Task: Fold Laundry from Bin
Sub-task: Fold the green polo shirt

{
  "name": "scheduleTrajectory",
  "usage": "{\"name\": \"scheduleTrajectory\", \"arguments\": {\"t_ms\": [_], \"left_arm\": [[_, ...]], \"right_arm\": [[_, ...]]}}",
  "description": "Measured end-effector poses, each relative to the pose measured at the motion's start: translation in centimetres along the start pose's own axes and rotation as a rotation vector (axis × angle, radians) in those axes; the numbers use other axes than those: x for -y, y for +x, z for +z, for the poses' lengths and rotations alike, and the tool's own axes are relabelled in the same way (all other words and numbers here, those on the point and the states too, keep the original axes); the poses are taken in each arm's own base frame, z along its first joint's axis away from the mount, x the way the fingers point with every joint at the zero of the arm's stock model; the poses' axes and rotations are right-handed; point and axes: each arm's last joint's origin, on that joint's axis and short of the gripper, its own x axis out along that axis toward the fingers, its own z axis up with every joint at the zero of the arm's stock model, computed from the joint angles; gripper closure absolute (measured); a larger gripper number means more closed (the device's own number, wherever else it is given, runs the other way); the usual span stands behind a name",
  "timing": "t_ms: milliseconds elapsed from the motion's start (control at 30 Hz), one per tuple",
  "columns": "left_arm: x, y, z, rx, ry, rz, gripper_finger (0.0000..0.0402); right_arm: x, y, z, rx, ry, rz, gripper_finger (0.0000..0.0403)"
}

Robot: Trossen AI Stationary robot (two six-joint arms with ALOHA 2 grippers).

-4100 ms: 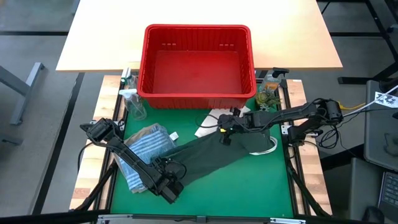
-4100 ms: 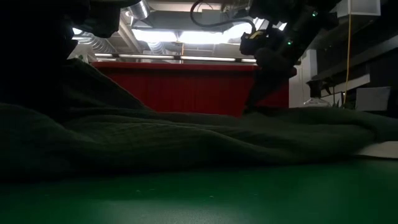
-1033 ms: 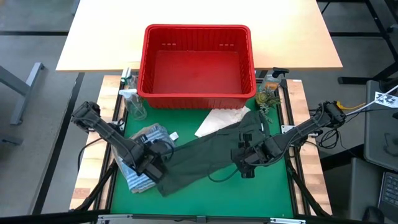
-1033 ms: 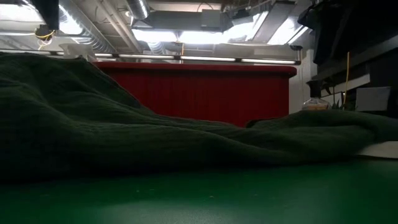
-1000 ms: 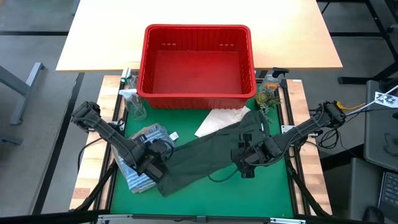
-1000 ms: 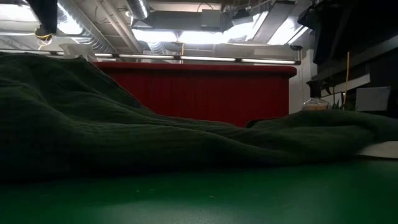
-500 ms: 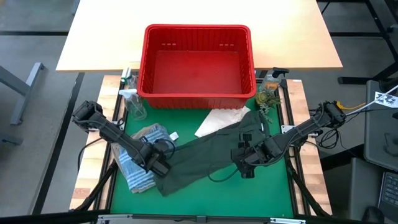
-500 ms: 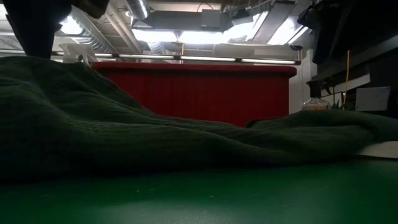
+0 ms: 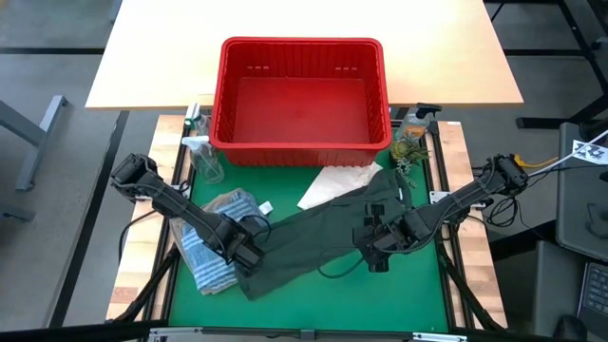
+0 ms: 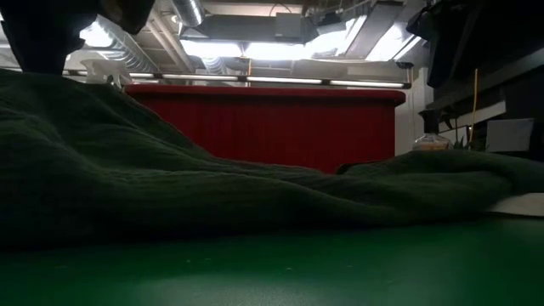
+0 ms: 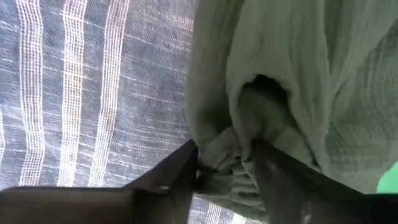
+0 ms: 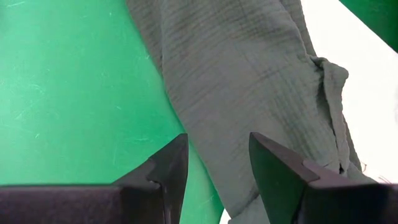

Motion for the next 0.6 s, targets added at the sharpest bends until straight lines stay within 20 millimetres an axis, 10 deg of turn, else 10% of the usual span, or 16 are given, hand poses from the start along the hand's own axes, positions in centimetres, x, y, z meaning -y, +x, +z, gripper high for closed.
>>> {"name": "scheduleTrajectory", "arguments": {"t_ms": [333, 600], "left_arm": [[0.4, -0.1, 0.0, -0.026, -0.075, -0.047, 0.039], [1.5, -0.2, 1.0, -0.111, -0.124, -0.228, 0.0392]], "right_arm": [[0.0, 0.0, 0.1, 0.009, 0.003, 0.004, 0.0233], [-0.1, 0.0, 0.1, 0.013, 0.003, 0.005, 0.0233]]}}
